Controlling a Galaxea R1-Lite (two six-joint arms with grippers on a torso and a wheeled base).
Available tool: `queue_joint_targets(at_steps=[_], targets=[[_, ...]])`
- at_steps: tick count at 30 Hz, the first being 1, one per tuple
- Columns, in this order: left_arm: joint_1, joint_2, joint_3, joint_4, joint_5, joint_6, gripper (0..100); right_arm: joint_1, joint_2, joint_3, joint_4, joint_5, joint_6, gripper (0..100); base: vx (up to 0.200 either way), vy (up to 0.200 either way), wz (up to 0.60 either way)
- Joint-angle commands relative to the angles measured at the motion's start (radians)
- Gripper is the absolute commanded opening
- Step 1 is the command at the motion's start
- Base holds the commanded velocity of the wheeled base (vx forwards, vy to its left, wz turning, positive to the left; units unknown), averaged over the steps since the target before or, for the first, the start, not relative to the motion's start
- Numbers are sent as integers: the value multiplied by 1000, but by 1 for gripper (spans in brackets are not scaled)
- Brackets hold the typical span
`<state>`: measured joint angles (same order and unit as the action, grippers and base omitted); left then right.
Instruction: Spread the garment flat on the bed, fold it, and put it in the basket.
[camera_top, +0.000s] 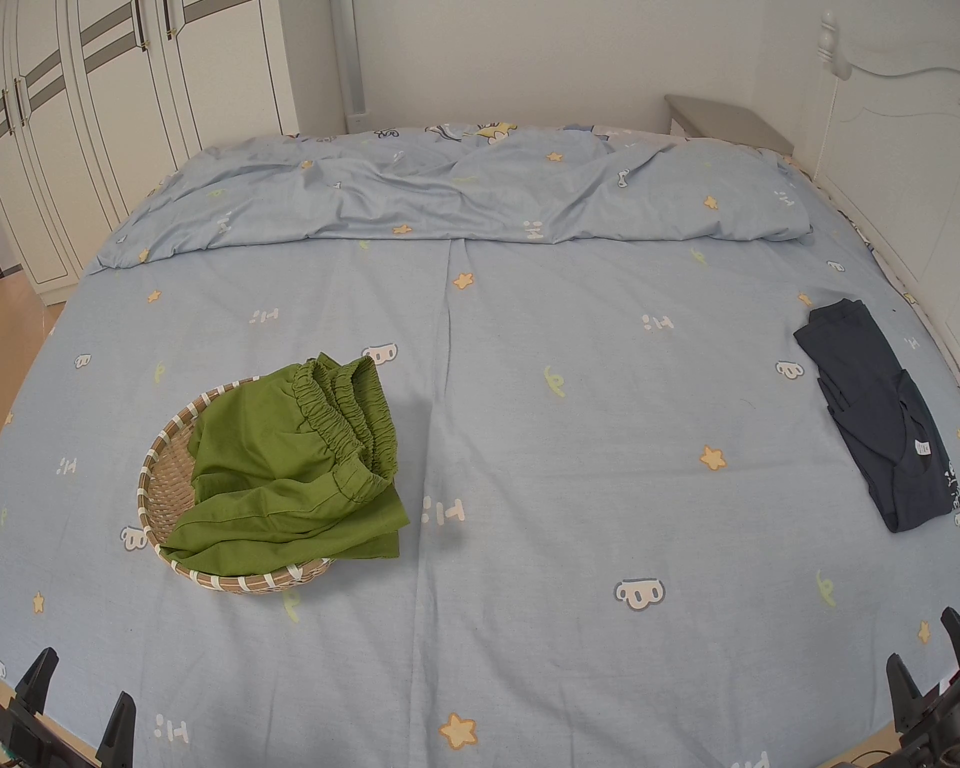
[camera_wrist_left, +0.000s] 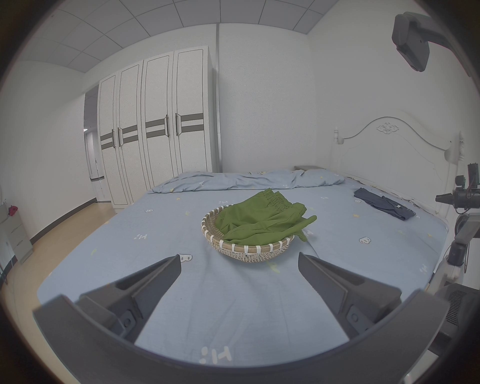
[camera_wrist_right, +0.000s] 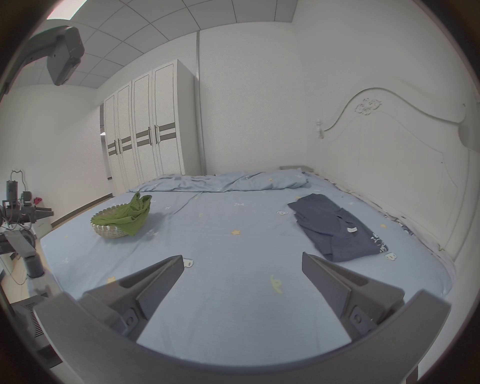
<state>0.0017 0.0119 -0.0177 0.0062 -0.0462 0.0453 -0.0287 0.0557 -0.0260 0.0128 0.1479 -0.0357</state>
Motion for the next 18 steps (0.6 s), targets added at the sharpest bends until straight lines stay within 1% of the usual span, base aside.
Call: queue_joint_targets(at_steps=[1, 2, 3, 18], targets=[[0, -1, 16, -2, 3, -2, 100, 30, -43, 26, -8, -162, 27, 100, 0, 0, 0], [0, -1, 16, -2, 3, -2, 100, 30, -43, 26, -8, -162, 27, 100, 0, 0, 0], [0, -1, 16, -2, 3, -2, 100, 30, -47, 26, -17, -157, 50, 100, 0, 0, 0], [0, -1, 16, -2, 3, -2, 100, 30, -47, 26, -24, -152, 45, 100, 0, 0, 0]])
